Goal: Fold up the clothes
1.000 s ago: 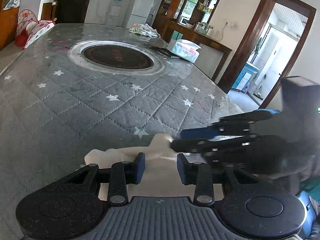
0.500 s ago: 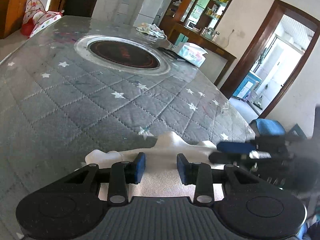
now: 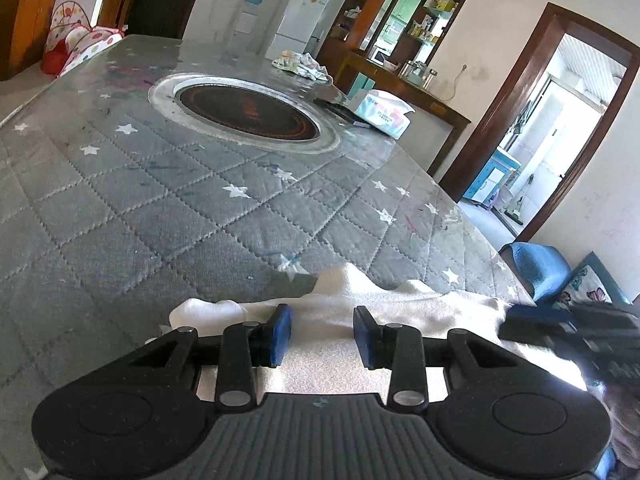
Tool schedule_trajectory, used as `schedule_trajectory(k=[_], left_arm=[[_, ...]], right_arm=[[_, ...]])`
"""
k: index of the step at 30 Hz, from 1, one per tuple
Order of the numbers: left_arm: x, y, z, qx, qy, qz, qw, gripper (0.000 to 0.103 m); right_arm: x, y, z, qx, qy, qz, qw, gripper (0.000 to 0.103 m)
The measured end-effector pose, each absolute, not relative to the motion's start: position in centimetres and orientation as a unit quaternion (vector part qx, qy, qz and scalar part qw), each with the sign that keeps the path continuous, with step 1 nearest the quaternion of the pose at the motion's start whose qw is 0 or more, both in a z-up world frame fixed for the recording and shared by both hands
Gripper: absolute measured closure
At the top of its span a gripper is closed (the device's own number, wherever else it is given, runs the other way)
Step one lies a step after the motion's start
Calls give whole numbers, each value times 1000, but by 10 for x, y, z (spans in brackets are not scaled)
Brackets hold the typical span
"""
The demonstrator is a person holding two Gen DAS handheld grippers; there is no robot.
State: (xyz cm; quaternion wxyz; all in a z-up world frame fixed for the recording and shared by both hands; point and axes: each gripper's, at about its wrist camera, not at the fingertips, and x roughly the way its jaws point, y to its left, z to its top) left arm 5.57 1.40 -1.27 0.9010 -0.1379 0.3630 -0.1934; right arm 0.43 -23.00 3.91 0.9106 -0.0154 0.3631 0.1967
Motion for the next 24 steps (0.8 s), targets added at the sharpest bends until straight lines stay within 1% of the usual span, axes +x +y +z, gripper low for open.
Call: schedule_trajectory(k=[6, 9, 16, 18, 21, 24], left_arm=[[56, 14, -13, -135, 362, -195, 902, 65], [56, 15, -14, -135, 361, -196, 902, 65], [54, 10, -12, -116, 356, -193, 907, 65], [53, 9, -11, -110, 354, -193, 908, 64], [48, 7, -7, -92, 349, -189, 913, 63], [35, 7, 2, -75, 341, -185, 919, 58]], right_arm=[[-9, -245, 22, -16, 389, 151, 908, 77], [-10, -262, 16, 9, 394, 123, 911, 77], [-22, -264, 35, -7, 352, 159, 922, 77], [-26, -257, 33, -37, 351, 183, 918, 77], [-28, -252, 22, -77, 370, 202, 904, 76], [-33, -255, 17, -110, 373, 205, 898, 76]])
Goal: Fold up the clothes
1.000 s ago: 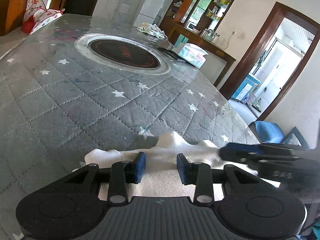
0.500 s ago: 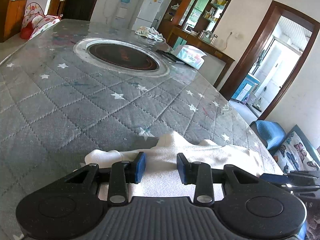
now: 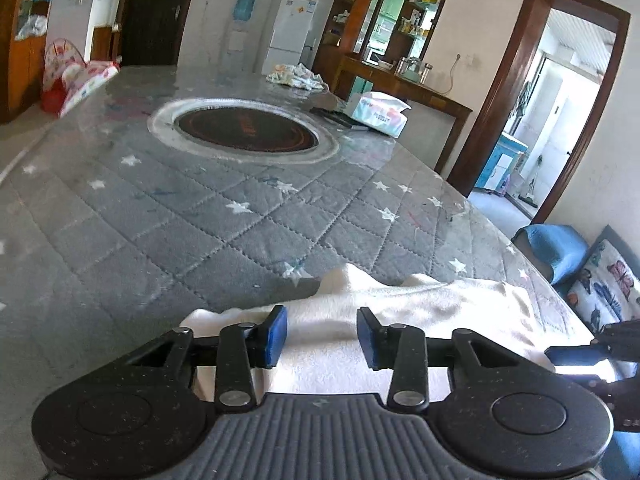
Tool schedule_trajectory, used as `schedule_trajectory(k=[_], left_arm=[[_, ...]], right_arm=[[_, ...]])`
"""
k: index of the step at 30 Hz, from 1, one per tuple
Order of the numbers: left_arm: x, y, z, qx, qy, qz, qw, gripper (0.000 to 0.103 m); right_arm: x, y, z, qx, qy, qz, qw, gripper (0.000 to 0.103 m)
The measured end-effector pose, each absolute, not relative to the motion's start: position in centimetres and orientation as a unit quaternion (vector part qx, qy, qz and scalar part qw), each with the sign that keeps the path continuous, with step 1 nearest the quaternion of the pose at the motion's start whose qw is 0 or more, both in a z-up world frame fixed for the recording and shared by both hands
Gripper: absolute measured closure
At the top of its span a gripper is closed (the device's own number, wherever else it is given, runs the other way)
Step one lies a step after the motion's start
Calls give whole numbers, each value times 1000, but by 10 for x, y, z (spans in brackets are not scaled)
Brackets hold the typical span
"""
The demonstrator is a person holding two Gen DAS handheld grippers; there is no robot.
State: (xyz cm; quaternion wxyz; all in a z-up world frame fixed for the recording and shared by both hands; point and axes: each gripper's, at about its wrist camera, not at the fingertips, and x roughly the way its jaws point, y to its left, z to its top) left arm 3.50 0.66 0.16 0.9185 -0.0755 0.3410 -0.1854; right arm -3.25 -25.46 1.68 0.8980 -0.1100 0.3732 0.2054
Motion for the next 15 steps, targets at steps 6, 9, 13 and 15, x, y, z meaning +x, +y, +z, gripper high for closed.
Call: schedule_trajectory(k=[6, 9, 13, 15], left_arm=[[-2, -8, 14, -29, 333, -203, 920, 55], [-22, -23, 13, -6, 332, -217, 918, 53], [-42, -34, 8, 15, 327, -214, 920, 50], [-48, -34, 7, 18, 324, -207, 923, 50]], right_arm=[[-32, -250, 25, -134, 342, 249, 896, 76], [-30, -237, 17, -159, 349, 292, 876, 75], [-34, -226, 18, -192, 338, 329, 861, 74], [-37, -221, 19, -194, 330, 340, 859, 73]])
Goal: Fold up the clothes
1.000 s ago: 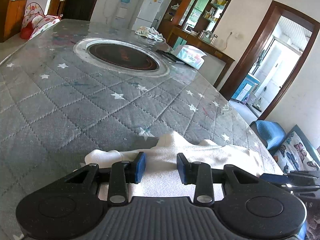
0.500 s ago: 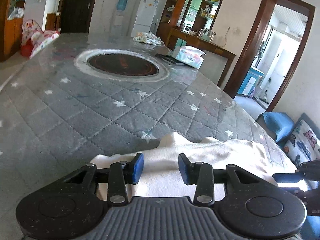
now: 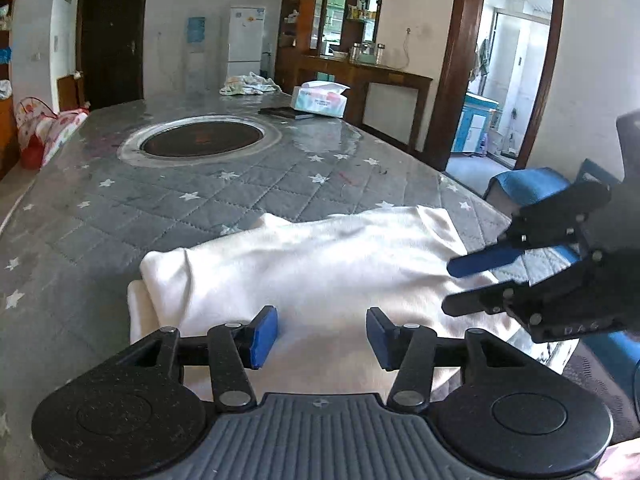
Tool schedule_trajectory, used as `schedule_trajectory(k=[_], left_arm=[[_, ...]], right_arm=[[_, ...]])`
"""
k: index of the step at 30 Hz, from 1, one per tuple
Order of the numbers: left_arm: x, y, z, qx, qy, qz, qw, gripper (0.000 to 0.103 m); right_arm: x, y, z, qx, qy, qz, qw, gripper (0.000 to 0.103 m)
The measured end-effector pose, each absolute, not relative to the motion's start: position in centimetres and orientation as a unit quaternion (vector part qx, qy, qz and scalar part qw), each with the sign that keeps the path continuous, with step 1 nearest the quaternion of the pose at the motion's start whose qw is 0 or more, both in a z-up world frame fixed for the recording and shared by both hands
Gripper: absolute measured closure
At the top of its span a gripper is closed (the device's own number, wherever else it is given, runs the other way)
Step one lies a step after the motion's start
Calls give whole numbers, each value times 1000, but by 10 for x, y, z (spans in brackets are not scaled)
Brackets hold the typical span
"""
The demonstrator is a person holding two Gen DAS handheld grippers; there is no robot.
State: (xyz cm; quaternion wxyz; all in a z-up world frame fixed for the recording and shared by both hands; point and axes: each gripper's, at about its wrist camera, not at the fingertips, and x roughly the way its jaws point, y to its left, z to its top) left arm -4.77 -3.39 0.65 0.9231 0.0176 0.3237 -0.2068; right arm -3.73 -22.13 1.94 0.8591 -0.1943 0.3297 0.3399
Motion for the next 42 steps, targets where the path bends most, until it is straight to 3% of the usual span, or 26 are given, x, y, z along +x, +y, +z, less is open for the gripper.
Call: schedule_trajectory(k=[11, 13, 16, 17, 25, 33, 35, 42], left_arm=[[-71, 1, -5, -5, 344, -182, 921, 46], [-75, 11, -5, -23, 343, -183, 921, 46], [-81, 23, -4, -40, 342, -182, 921, 45], [-83, 26, -3, -41, 341, -180, 922, 40], [-88, 56, 4, -67, 331, -149, 929, 31], [-78, 82, 3, -112, 333, -110, 930, 24], [-75, 87, 4, -128, 333, -102, 928, 15], [-64, 92, 5, -143, 339, -100, 925, 7]], right_arm=[[-62, -223, 11, -214, 344, 340, 849, 70], [-61, -225, 13, -205, 346, 338, 851, 63], [-60, -223, 11, -204, 355, 339, 847, 62], [-59, -222, 12, -204, 356, 341, 846, 62], [-57, -195, 31, -200, 326, 371, 846, 45], [-59, -151, 23, -226, 311, 412, 826, 41], [-60, -141, 22, -235, 306, 422, 820, 40], [-60, -117, 19, -241, 297, 439, 813, 37]])
